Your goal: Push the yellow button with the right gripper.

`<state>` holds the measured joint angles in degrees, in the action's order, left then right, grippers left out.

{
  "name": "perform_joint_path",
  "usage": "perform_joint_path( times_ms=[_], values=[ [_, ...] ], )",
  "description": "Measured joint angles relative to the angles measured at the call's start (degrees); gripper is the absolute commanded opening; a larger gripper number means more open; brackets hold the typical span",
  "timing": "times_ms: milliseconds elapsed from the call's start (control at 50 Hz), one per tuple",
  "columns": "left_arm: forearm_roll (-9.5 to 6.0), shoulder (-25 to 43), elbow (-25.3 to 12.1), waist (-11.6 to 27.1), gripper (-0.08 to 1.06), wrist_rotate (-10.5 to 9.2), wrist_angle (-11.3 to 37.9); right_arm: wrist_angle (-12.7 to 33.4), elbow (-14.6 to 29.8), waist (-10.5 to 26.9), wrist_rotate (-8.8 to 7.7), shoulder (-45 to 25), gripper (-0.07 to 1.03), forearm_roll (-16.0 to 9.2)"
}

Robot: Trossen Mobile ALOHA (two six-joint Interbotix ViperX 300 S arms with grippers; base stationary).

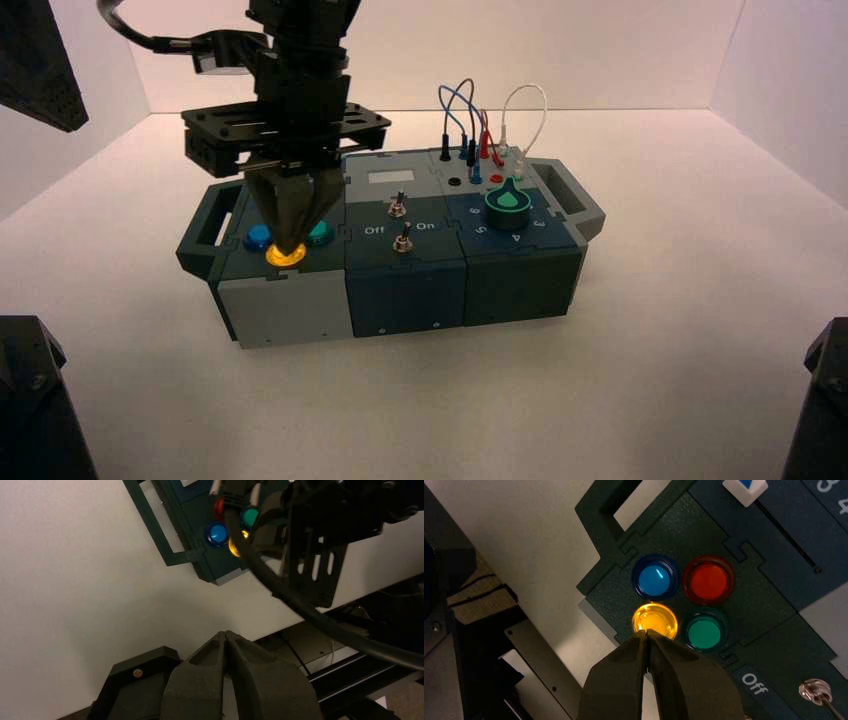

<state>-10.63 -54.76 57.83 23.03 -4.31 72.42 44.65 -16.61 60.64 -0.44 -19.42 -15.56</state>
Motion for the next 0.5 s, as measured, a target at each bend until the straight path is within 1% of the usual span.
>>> perform_joint_path(
  times_ms=[120, 180, 320, 500],
  values=[
    [0.00, 0.26, 0.00, -0.09, -0.03, -0.09, 0.00, 0.09, -1.23, -0.79, 0.35, 2.02, -0.02, 0.97],
    [0.00, 0.26, 0.09, -0.09, -0.03, 0.00, -0.09, -0.53, -2.55, -1.85, 0.53, 4.75, -0.02, 1.85],
    [0.09, 0.26, 0.00, 0.00, -0.03, 0.00, 0.00, -2.11, -4.83, -3.25, 0.53, 9.32, -0.02, 2.64],
    [0.53, 0.35, 0.00, 0.00, -0.03, -0.09, 0.00, -3.34, -6.50, -3.08, 0.09, 10.28, -0.02, 2.81]
  ],
)
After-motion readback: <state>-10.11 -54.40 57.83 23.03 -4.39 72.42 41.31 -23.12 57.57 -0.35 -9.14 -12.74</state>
